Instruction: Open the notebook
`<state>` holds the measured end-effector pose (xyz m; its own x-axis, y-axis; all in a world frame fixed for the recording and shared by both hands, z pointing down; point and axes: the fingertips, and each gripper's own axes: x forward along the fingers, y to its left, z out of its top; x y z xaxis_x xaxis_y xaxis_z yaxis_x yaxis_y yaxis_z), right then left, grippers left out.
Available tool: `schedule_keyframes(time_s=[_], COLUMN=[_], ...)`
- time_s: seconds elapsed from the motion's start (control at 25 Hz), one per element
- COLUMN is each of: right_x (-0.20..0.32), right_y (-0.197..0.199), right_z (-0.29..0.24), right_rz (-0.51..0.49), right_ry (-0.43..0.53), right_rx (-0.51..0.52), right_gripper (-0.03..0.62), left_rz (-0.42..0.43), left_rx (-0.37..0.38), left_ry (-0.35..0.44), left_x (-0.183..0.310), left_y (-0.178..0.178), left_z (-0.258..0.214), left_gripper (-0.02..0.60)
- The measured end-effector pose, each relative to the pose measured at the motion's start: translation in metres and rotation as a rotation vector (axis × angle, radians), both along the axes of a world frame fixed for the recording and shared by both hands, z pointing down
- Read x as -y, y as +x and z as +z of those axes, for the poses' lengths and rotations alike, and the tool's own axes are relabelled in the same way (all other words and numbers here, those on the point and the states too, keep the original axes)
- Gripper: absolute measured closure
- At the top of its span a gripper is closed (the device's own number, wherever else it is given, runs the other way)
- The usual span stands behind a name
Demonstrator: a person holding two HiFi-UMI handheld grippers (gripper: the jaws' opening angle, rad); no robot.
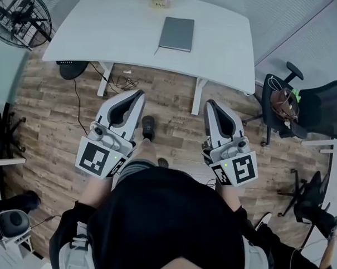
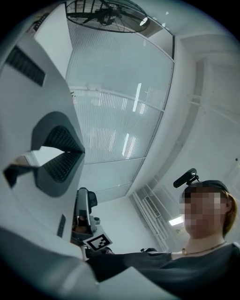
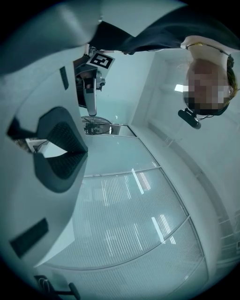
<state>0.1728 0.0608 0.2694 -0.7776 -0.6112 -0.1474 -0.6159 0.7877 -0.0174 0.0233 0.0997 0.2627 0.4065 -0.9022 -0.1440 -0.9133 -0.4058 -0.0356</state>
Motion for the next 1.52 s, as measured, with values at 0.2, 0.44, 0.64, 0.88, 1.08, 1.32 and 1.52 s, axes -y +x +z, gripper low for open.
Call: schedule_keyframes(time_s=[0.2, 0.44, 0.64, 0.88, 1.08, 1.32, 1.52], right_x=[0.031, 0.078, 0.112, 0.156, 0.196, 0.231, 0.258], right_y=[-0.012, -0.034, -0.051, -0.073, -0.093, -0.115, -0.125], right_z=[0.002, 0.001, 0.005, 0.002, -0.005, -0.013, -0.018], right_rz=[0.026, 0.030, 0.028, 0.045, 0.061, 0.080, 0.120], right_ry=[0.006, 0.010, -0.005, -0.022, -0.019, -0.008, 0.004], right_rx=[-0.007, -0.014, -0.024, -0.025, -0.010, 0.000, 0.010], right_gripper=[0.591, 0.591, 0.591, 0.591, 0.591, 0.591, 0.591], left_rz=[0.035, 0.042, 0.049, 0.065, 0.090, 0.124, 0.150], left_rx=[-0.014, -0.008, -0.007, -0.009, -0.009, -0.006, -0.022], left_ry=[0.020, 0.004, 0.004, -0.012, -0.001, 0.001, 0.014], left_x=[0.033, 0.083, 0.119, 0.163, 0.205, 0.247, 0.276], left_y=[-0.010, -0.033, -0.044, -0.067, -0.085, -0.103, -0.115], left_z=[-0.002, -0.001, -0.001, -0.003, -0.008, -0.011, -0.017], left_gripper=[0.569, 0.569, 0.569, 0.569, 0.569, 0.569, 0.569])
